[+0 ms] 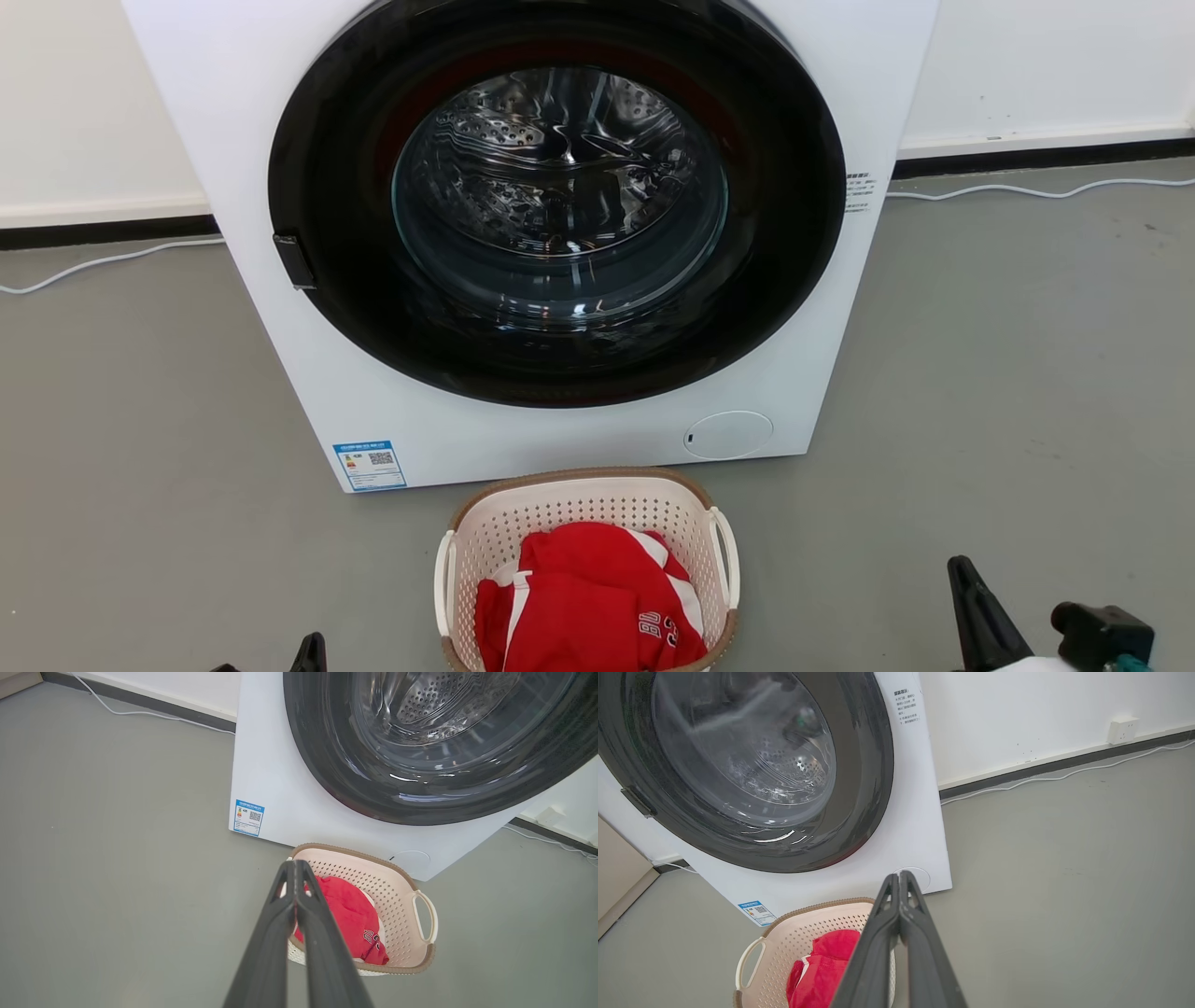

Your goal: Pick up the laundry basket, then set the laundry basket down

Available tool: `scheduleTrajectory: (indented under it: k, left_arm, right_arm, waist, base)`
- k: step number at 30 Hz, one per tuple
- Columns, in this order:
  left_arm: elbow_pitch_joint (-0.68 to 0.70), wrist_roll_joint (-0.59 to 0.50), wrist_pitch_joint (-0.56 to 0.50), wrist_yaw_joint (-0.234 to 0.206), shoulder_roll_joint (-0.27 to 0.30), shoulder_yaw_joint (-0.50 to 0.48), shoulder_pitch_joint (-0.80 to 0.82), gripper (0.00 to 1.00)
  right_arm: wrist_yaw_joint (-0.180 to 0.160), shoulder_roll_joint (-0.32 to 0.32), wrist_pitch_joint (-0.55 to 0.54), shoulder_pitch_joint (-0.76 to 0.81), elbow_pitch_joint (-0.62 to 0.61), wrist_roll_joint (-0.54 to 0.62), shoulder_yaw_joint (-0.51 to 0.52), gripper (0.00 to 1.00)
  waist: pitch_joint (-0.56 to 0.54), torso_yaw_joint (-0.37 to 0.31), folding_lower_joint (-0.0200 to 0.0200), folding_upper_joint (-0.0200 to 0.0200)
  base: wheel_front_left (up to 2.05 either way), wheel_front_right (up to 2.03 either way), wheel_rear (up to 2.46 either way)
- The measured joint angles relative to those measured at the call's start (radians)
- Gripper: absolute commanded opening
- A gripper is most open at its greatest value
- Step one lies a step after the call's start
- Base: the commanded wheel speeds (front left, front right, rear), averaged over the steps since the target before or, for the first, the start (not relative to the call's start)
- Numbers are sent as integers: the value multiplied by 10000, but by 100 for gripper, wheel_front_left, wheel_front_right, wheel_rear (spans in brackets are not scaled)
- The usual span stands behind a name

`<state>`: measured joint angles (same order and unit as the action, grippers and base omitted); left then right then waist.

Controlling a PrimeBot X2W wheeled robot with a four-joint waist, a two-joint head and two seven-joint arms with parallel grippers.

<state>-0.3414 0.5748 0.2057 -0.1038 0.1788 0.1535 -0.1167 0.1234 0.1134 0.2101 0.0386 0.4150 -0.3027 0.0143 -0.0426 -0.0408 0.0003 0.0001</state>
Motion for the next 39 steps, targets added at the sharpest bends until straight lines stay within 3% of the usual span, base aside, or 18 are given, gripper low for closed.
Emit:
scheduleTrajectory:
  k: [39]
  left_arm:
    - [230,3873,-1191,863,-520,-888,485,0]
  right_arm:
    - [0,-284,-1181,-286,-527,-4918,464,0]
  waist:
    - [175,155,-2,0]
  base:
    - [0,0,0]
